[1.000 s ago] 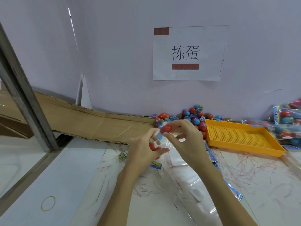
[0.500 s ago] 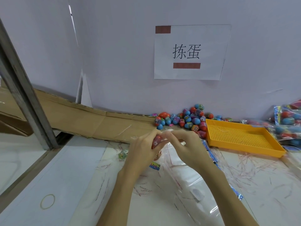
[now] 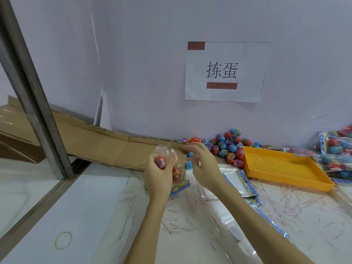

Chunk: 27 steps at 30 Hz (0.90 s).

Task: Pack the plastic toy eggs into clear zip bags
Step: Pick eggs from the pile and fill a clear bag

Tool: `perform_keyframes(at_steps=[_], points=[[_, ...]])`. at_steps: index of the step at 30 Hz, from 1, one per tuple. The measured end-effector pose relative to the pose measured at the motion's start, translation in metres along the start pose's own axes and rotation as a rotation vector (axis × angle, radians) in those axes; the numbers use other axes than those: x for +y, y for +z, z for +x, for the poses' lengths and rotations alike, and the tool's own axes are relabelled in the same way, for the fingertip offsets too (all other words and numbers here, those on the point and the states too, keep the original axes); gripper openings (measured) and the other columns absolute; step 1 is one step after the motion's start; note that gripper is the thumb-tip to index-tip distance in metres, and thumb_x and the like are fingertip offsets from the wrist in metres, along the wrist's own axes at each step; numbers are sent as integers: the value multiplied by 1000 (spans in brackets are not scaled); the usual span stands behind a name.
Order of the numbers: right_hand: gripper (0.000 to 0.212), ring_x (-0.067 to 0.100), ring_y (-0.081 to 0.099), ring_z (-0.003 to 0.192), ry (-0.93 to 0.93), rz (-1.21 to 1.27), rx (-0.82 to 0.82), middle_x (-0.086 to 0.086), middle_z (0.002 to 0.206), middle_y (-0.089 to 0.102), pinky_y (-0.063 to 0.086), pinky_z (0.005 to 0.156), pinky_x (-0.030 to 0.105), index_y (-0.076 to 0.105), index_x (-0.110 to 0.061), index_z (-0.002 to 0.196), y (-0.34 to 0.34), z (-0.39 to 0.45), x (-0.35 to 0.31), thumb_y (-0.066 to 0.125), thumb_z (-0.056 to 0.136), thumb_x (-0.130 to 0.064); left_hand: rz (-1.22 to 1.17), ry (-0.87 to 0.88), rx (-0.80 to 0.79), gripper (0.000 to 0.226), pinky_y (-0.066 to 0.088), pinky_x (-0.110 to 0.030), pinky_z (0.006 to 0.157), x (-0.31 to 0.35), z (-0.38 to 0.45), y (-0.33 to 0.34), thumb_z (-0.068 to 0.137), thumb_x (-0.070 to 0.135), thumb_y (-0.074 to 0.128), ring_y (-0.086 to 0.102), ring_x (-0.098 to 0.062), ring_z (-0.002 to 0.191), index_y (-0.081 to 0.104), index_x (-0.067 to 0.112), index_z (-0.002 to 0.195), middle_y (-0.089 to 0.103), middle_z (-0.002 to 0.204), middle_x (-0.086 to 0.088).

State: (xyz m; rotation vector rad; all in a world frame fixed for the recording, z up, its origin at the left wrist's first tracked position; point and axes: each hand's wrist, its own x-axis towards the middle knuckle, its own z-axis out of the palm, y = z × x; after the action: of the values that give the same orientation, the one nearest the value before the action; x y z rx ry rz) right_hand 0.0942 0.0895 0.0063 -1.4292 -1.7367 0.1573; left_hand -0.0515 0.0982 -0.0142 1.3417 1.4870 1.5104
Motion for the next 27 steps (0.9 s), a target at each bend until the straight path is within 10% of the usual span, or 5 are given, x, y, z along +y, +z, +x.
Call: perform_keyframes(at_steps=[6,12,20,27], points=[[74,36,13,154,32,-684,-475,6,171,-4,40,113,45,33,-18,157,23,40,35,58,90,3,-171,-210,-71,57,60,-43,90,-3,3,0,87,68,65,67,-23,100,63,18,114,68,108,-6],[51,29,44,126,-14,-711,-268,11,141,42,54,90,35,55,-10,132,21,40,45,62,86,10,-236,-318,-192,75,57,-38,81,3,5,-4,78,85,57,65,-24,106,59,20,116,67,115,-8],[28,9,67,79,191,70,213,-4,94,68,57,71,26,52,-19,129,-18,5,27,58,103,-23,-223,-207,-477,63,58,-20,69,10,1,-3,80,51,82,63,-16,111,49,33,131,61,127,4],[23,6,66,107,145,441,472,-15,113,68,59,87,27,59,-19,125,-46,-41,-2,57,102,-22,-10,139,-485,47,65,-39,81,15,-13,3,85,30,84,70,-15,104,57,41,122,68,116,13]])
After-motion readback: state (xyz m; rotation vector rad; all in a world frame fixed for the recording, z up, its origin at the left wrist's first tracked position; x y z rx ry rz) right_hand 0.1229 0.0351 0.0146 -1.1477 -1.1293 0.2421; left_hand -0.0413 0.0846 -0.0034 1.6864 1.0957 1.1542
